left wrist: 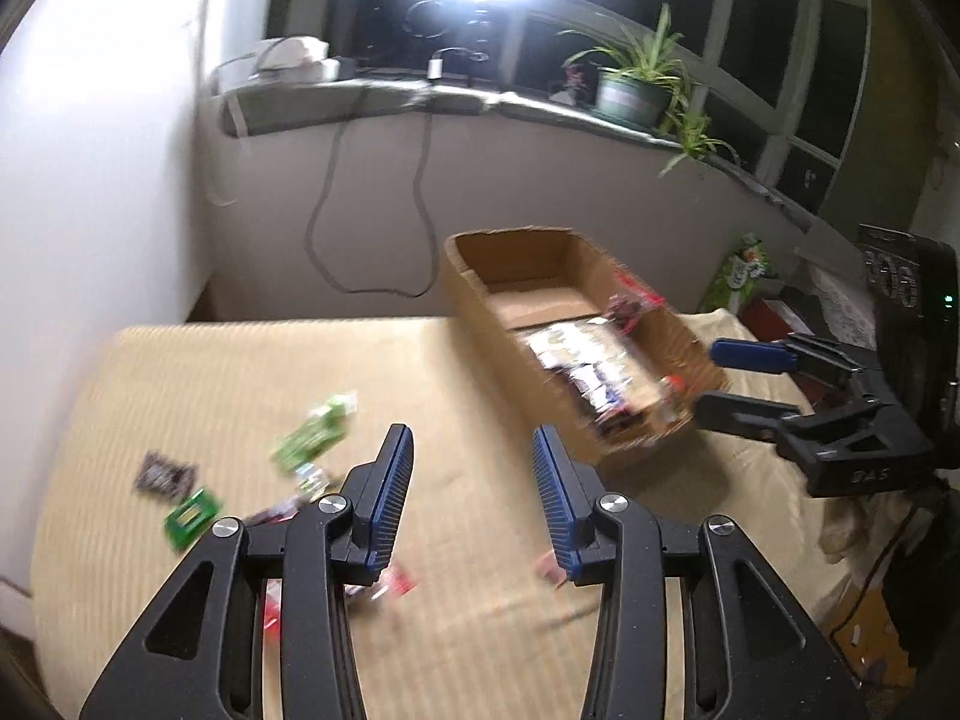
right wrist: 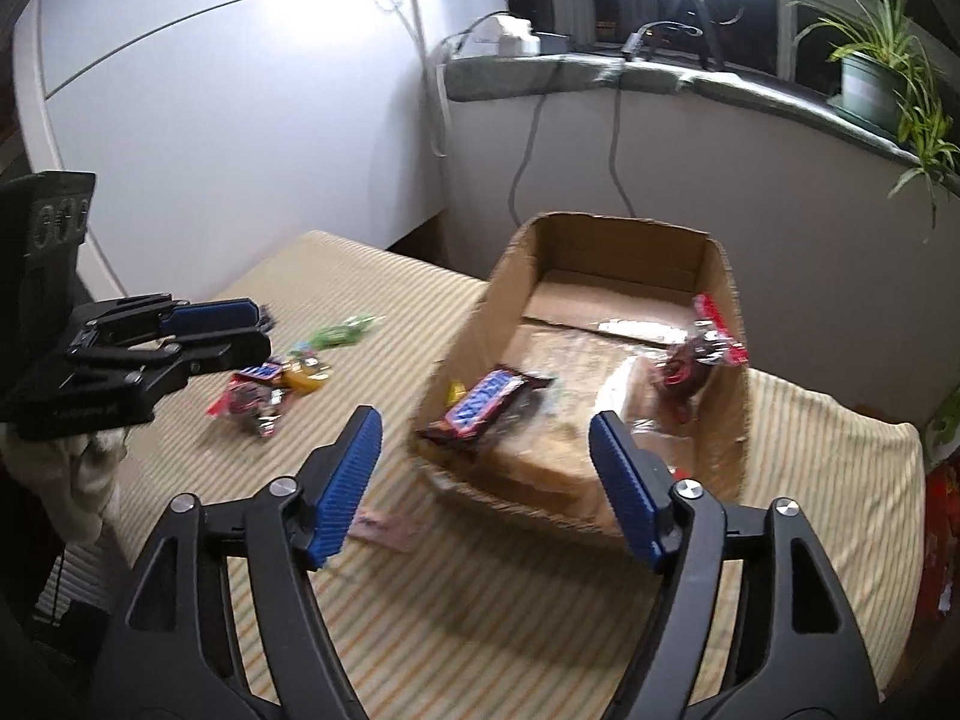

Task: Organize snacks
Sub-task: 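Open both grippers to drop the Snickers bar and chocolate ball into the box, then grasp the red-wrapped round chocolate with the left gripper while the right gripper grasps the pink candy packet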

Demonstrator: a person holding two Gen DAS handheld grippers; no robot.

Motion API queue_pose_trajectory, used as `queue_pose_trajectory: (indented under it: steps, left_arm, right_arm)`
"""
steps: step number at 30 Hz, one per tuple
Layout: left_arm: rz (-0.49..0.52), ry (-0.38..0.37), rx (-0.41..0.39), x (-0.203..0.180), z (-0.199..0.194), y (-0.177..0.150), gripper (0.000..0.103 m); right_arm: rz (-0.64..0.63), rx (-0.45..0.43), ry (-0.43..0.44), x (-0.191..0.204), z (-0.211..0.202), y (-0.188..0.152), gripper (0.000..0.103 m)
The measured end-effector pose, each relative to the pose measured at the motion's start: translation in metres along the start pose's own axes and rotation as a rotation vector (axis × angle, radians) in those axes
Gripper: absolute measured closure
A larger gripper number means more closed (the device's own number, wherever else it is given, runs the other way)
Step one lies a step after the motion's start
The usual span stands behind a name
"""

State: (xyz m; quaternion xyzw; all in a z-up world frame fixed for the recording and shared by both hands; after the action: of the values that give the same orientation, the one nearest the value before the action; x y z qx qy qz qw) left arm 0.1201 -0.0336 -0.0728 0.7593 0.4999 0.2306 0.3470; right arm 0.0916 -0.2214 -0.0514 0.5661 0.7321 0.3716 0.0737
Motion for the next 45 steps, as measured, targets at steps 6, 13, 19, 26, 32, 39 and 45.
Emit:
queue_pose_trajectory:
  steps: [6,13,19,26,32,39,45]
  left_arm:
    - [-0.054,0.031,0.047,0.030,-0.010,-0.037,0.063]
    - [-0.087,0.031,0.099,0.046,-0.006,-0.069,0.063]
    - [-0.055,0.022,0.128,0.045,0.006,-0.077,0.044]
    - [-0.021,0.014,0.147,0.041,0.022,-0.076,0.044]
    - [0.003,0.031,0.161,0.041,0.029,-0.081,0.044]
    - [0.006,0.043,0.177,0.044,0.037,-0.084,0.043]
    - [0.010,0.038,0.165,0.044,0.041,-0.083,0.055]
  right_arm:
    - [-0.038,0.035,0.051,0.028,0.002,-0.023,0.026]
    - [-0.079,0.135,0.076,0.047,0.028,-0.056,0.026]
    - [-0.071,0.188,0.066,0.047,0.046,-0.072,0.026]
    - [-0.053,0.231,0.044,0.042,0.065,-0.082,0.026]
    - [-0.047,0.242,0.030,0.044,0.080,-0.083,0.026]
    - [-0.089,0.252,-0.032,0.047,0.095,-0.086,0.026]
    - [-0.094,0.248,-0.047,0.045,0.096,-0.085,0.051]
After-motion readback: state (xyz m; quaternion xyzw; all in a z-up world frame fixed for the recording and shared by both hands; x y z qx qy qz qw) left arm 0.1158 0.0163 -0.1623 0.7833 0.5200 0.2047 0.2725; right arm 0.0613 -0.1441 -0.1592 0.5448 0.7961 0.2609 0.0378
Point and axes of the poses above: each gripper's, at about its wrist camera, not at the fingertips, and z roughly the way its jaws point, x to its left, y to its top, the point moved 5 cm from there along z, roughly the way its jaws point, and after that the axes turned 14 degrees about z, right-handed, at the moved point
